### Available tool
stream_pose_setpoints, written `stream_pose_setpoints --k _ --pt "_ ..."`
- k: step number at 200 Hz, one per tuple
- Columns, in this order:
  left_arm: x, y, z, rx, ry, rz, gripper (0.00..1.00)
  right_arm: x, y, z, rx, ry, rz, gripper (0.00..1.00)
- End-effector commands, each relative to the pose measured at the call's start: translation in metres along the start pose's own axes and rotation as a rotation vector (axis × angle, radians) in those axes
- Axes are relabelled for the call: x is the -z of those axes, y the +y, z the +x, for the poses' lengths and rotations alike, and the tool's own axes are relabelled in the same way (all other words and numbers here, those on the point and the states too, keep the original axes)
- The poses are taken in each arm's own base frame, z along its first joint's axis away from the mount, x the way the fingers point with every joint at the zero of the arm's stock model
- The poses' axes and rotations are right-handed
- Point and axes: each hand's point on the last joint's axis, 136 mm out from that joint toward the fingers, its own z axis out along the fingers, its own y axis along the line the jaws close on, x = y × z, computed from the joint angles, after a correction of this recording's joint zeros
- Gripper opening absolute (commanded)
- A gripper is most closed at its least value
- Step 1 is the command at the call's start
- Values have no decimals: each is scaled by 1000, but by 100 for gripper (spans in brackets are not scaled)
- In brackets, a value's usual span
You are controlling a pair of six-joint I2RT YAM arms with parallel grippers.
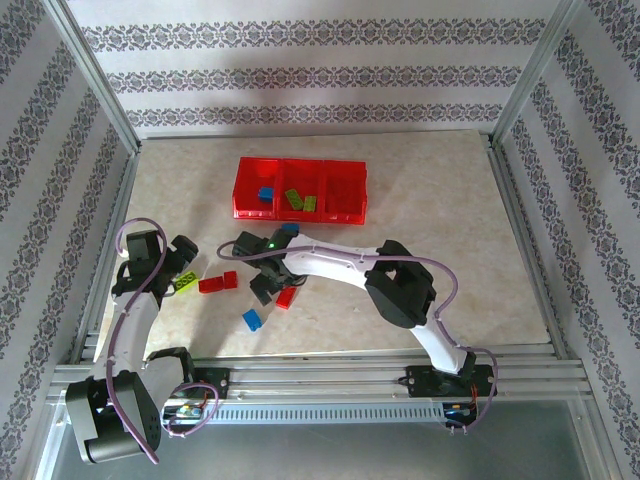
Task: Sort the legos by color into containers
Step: Pick up the lego from the bottom-center of the table.
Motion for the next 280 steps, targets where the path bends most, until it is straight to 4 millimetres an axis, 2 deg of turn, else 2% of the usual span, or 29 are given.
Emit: stream_pose_setpoints --k 1,41,64,98,145,192,238,280 --pt "1 -9 -11 -11 -39 26 100 -9 -7 20 -26 58 37 98" --pt "1 -10 -11 -13 -38 27 100 -16 -19 42 -51 105 60 98" --pt "1 -10 -11 -12 -36 25 99 -17 -19 50 -60 120 41 90" --pt "1 -10 -12 -12 -41 26 100 -19 -15 50 -79 117 -24 73" --pt "2 -10 -13 -10 -43 23 100 -18 -5 43 -97 107 -116 44" --pt "3 -14 -18 -4 -54 32 100 -9 -11 36 -95 67 -129 22" --pt "7 -21 -20 27 -81 72 100 10 -31 21 -131 6 -149 16" --pt "1 -17 -1 37 -65 85 100 42 -70 1 -180 -93 -131 14"
